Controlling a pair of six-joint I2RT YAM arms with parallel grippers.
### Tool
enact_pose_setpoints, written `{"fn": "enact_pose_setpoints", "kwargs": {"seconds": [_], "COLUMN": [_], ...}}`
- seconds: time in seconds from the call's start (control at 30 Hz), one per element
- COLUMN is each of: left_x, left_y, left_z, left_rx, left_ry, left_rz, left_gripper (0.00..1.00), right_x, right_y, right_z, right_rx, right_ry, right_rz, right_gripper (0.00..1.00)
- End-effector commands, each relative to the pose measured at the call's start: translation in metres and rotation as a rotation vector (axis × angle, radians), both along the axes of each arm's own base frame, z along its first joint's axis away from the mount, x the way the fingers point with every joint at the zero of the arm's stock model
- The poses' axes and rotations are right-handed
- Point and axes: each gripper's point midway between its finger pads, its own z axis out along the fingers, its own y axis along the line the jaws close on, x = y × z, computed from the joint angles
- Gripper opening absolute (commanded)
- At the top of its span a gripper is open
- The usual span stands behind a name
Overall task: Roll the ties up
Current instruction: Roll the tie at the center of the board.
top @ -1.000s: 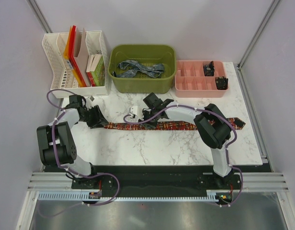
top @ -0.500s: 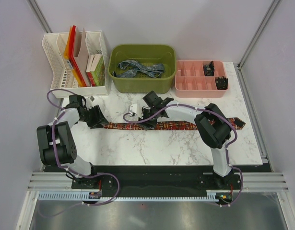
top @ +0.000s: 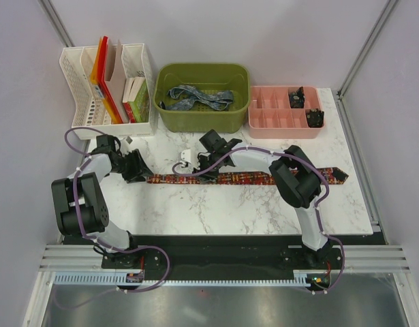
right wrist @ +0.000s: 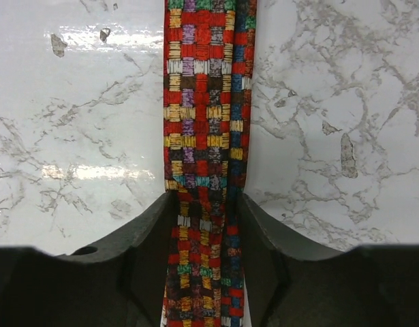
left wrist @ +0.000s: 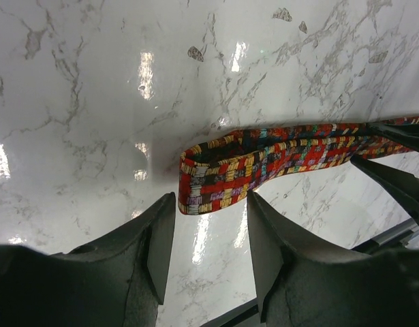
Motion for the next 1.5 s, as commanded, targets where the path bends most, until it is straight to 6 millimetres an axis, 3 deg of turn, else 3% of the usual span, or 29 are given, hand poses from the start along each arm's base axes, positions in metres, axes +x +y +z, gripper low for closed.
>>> {"fn": "enact_pose_setpoints", "kwargs": {"seconds": [0.0,0.1,0.47,0.57,0.77,0.97,1.07,1.17,1.3,1.37,1.47], "left_x": [0.009,0.009,0.014,0.015,0.015,0.014,0.015,0.017,0.018,0.018,0.017], "left_y": [0.001,0.001,0.007,0.013,0.022,0.013,0.014,0.017,0.025,0.027,0.030], "left_z": [0.008,0.006,-0.001,0.001,0.007,0.004,0.005,0.010,0.014,0.015,0.014], "left_rx": [-0.006,-0.005,0.023,0.035,0.028,-0.034,-0.026,-0.008,0.019,0.020,0.015], "left_ry": [-0.032,-0.031,-0.034,-0.043,-0.074,-0.069,-0.074,-0.084,-0.068,-0.063,-0.045], "left_rz": [-0.004,-0.005,0.006,0.012,-0.020,-0.051,-0.050,-0.027,0.046,0.069,0.092], "left_gripper": [0.52,0.51,0.46,0.52,0.53,0.50,0.50,0.51,0.52,0.54,0.55], "right_x": [-0.001,-0.004,-0.017,-0.020,-0.029,-0.030,-0.012,0.010,0.013,0.013,0.005], "right_y": [0.005,0.005,0.012,0.012,0.016,0.018,0.015,0.010,0.023,0.034,0.055], "right_z": [-0.004,-0.003,0.000,0.000,0.004,0.003,0.010,0.022,0.045,0.051,0.050], "right_rx": [0.003,0.011,0.046,0.045,0.066,0.072,0.070,0.088,0.152,0.172,0.188], "right_ry": [-0.010,0.000,0.079,0.100,0.156,0.197,0.161,0.108,0.059,0.020,-0.015], "right_rz": [0.048,0.059,0.069,0.072,0.085,0.070,0.016,-0.056,-0.060,-0.051,-0.017], "right_gripper": [0.44,0.38,0.34,0.33,0.27,0.25,0.33,0.57,0.80,0.87,0.88]}}
